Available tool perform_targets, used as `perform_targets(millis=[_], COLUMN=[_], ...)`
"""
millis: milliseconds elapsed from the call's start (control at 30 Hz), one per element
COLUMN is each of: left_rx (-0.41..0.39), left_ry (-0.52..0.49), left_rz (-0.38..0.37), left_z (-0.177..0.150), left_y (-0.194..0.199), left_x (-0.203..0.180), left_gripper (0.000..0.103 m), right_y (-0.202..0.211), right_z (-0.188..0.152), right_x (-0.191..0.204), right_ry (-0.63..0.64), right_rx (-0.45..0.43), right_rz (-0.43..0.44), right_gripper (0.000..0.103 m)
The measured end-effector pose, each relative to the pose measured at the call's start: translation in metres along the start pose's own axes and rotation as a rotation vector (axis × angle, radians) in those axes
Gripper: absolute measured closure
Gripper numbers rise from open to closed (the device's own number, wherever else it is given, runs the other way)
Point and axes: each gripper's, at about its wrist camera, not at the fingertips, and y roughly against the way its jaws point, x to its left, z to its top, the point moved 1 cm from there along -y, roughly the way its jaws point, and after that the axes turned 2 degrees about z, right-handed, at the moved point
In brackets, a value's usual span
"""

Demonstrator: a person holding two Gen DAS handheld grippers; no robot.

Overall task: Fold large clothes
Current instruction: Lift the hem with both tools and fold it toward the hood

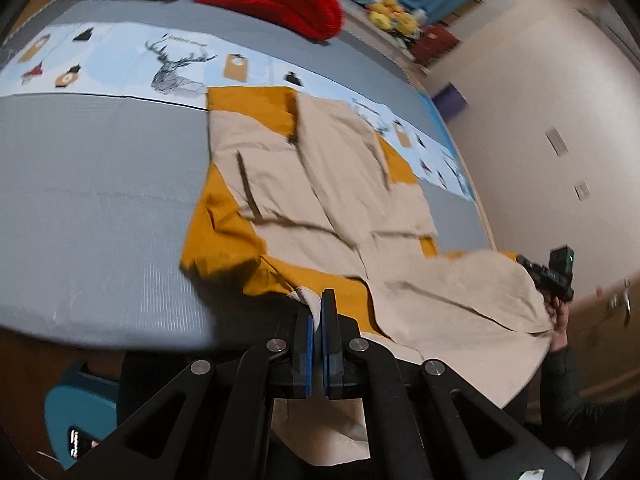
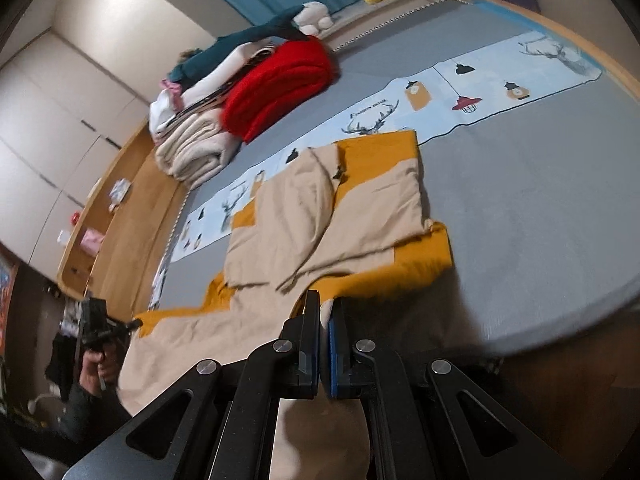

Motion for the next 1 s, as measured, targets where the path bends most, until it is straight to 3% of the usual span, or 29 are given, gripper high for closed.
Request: perform_targets(millis=[233,367,500,600,833,1000], left_rx=[-0.047,-0.049,0.014,0.027,0.071,-0.004], left_ry=[0.163,0.21,0.225,0.217,0.304,0.334], left_rz=[0.031,0.074,0.153,0.15,0.078,0.078], left_z=[0.085,0.113,0.125,0.136,0.139,0.122], left_y=[-0.075,-0.116,-0.15,-0.156,-0.157,-0.128], left_x=[0.048,0.071,0.088,0.094,0.113,0.111], left_gripper=[0.101,0.101,0.101,0.097,0.091,0.065], right_y=[-0.095,-0.155,-0.206,-0.229,-0.259,-0.25], right_z=[0.086,0.125,0.14,0.149,0.163,0.161], right_x=[-0.019,-0.051,-0.082,-0.095,-0.113,-0.115], right_ry=[0.007,-0.077,-0.133,-0.122,-0.16,-0.239], right_rx=[0.026,0.029,0.074,0.118,0.193,0.15], right_rz=[-0.087,-0.161,-0.213,-0.241,-0.237,-0.215], right_gripper=[0.099,0.099,0.099,0.099,0.099,0.093])
